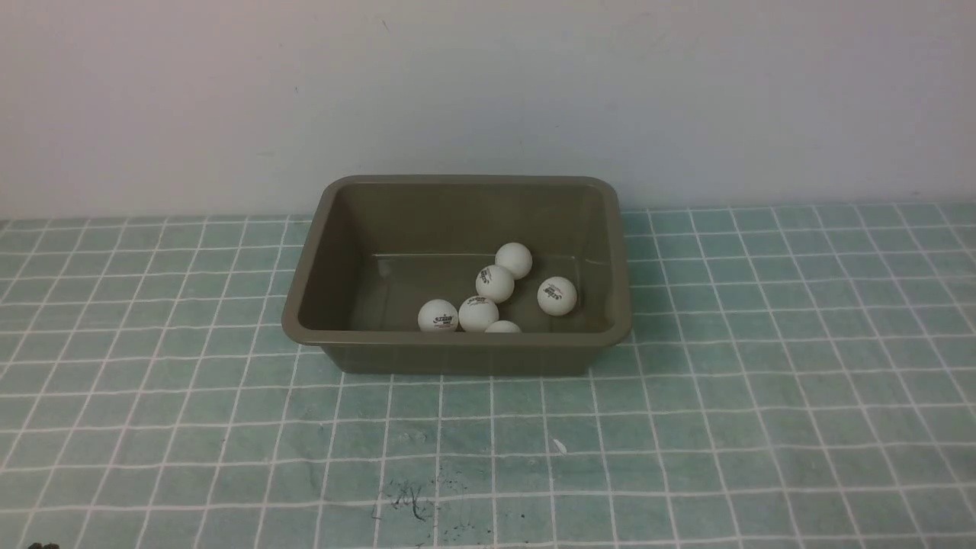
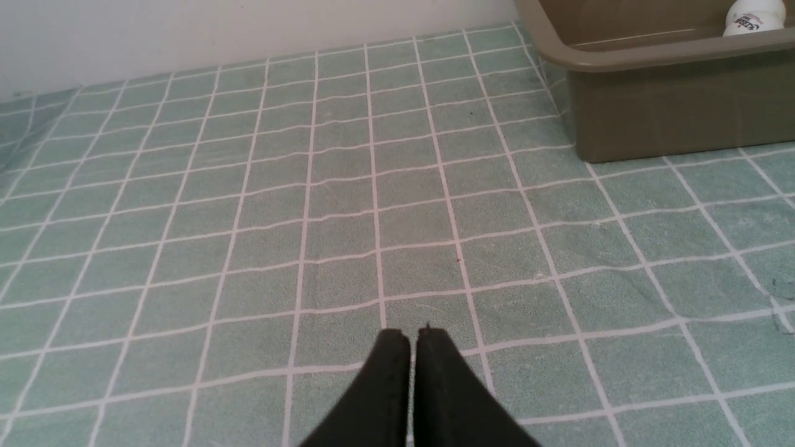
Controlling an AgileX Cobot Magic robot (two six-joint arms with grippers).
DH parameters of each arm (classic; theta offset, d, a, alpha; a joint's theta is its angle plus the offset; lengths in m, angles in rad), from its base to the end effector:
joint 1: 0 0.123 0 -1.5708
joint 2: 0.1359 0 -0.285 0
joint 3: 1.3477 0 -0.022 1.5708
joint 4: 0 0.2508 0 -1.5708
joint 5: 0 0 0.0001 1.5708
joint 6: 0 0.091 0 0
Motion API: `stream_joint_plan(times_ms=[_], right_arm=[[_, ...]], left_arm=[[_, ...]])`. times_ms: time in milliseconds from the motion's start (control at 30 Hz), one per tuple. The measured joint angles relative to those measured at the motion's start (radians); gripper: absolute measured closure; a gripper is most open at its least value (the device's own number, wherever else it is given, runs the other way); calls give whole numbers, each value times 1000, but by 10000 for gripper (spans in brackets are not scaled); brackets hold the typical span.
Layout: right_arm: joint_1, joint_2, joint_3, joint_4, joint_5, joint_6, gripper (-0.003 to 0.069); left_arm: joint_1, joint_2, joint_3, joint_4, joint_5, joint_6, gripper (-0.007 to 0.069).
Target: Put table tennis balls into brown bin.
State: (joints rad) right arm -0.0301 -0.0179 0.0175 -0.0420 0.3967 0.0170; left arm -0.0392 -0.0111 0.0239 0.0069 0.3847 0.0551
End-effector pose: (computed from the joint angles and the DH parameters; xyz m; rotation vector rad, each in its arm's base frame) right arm 0.0515 -0.0030 0.1727 0.0190 1.8798 -0.0508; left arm 0.0523 -0.0018 0.1712 0.0929 1.8788 0.0177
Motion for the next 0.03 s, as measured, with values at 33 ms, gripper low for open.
stream_joint_plan(times_ms=[33], right_arm=[[0, 0, 0, 0, 0, 0, 669]], left_arm=[[0, 0, 0, 0, 0, 0, 629]])
